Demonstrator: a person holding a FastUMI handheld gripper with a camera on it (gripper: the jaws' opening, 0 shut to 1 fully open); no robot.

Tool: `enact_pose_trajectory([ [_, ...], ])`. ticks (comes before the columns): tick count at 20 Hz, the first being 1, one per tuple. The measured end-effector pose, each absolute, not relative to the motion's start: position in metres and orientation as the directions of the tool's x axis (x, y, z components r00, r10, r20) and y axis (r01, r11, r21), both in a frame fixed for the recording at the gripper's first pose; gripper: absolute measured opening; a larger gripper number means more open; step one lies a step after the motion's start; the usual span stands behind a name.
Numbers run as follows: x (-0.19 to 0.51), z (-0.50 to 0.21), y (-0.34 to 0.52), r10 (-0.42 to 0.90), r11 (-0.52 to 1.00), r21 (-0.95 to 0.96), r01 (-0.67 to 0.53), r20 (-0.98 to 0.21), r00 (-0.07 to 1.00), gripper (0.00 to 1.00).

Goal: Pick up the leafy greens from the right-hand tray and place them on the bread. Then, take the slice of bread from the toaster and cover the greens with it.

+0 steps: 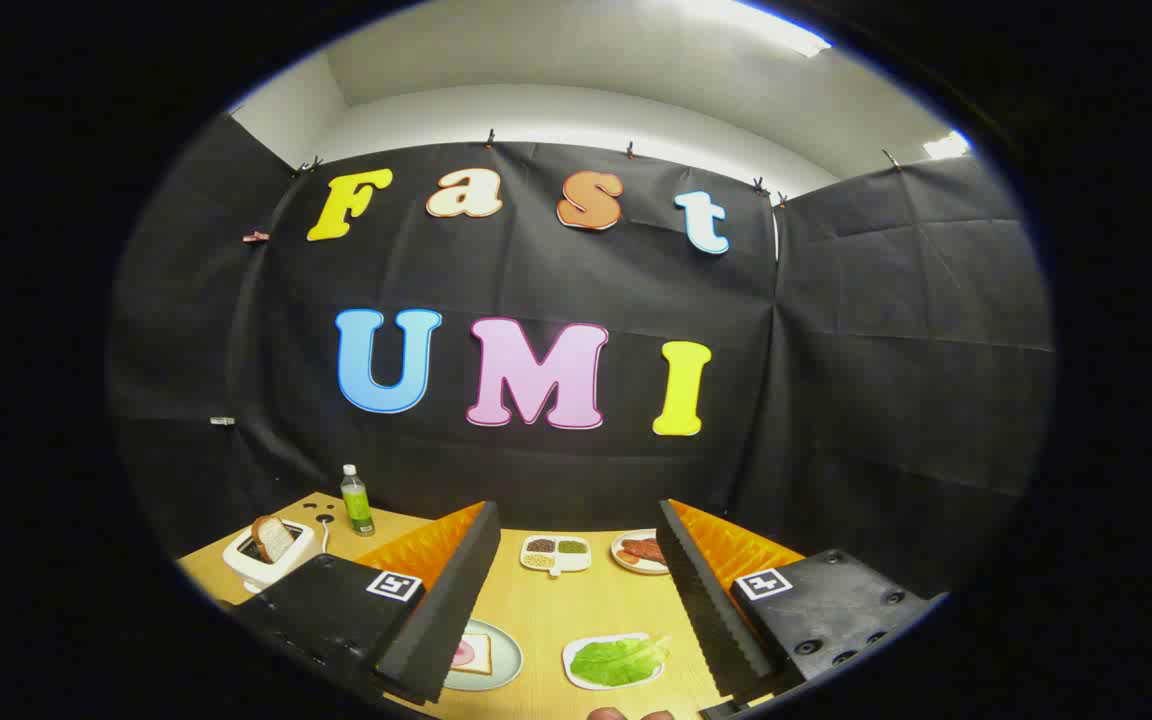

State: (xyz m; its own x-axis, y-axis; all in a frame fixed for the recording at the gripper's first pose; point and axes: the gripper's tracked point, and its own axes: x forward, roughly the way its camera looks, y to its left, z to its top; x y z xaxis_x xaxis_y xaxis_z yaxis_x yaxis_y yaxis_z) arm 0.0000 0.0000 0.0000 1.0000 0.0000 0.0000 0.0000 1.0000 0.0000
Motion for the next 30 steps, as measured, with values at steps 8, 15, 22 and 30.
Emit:
enact_pose_trajectory([
  [8,-0.023,-0.012,-0.004,-0.003,1.0,-0.024,0.002,-0.03,1.0,0.97],
  [15,-0.011,-0.046,0.011,0.069,0.998,0.014,-0.068,-0.106,0.992,0.97],
  [22,0.012,-0.071,0.014,0.103,0.995,0.03,-0.099,-0.169,0.98,0.98],
  [30,0.042,-0.129,-0.038,0.021,0.997,0.073,0.002,-0.314,0.949,0.98],
])
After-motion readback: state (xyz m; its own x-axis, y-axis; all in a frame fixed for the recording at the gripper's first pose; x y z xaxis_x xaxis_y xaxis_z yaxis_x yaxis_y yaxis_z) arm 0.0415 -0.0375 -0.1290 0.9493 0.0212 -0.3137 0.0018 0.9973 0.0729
